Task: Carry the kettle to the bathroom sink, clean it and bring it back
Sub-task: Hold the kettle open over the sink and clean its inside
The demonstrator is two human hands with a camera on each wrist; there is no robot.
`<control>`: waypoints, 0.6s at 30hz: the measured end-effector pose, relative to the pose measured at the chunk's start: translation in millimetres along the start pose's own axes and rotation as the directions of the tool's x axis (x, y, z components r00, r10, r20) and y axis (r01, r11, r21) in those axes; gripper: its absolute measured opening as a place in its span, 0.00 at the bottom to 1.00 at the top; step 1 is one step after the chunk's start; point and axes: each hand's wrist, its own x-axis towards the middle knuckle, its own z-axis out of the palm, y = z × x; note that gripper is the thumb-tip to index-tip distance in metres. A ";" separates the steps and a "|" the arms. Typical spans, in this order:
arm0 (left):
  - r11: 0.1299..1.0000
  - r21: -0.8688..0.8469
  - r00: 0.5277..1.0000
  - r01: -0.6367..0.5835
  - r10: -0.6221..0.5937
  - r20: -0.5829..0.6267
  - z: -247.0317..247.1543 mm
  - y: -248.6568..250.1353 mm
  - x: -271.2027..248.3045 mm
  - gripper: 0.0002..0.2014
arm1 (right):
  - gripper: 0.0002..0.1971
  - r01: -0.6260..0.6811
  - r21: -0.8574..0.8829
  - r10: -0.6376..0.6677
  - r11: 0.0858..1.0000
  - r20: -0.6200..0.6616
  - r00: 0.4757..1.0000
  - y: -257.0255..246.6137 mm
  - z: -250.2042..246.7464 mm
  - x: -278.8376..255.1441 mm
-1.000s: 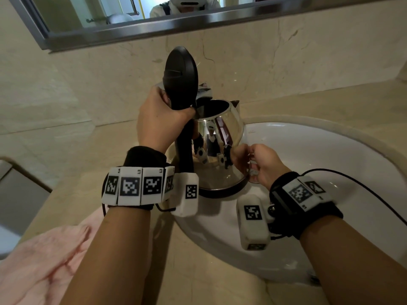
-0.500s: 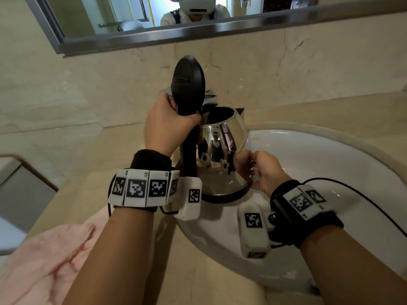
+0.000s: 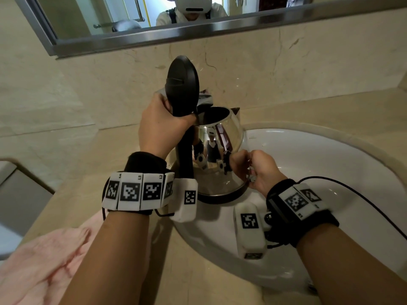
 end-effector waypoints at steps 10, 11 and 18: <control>1.000 -0.003 1.000 -0.015 0.015 -0.014 -0.5 0.5 0.1 0.21 | 0.21 -0.003 -0.023 0.002 1.000 -0.030 1.000 -2.4 3.3 -3.6; 1.000 0.001 1.000 -0.014 0.014 -0.013 -0.7 0.1 0.3 0.21 | 0.21 -0.001 -0.030 0.000 1.000 -0.026 1.000 -1.7 2.4 -1.8; 1.000 -0.003 1.000 -0.018 0.018 -0.019 -0.1 -0.4 -0.1 0.18 | 0.20 0.005 0.002 -0.005 1.000 -0.042 0.999 -0.2 2.5 0.6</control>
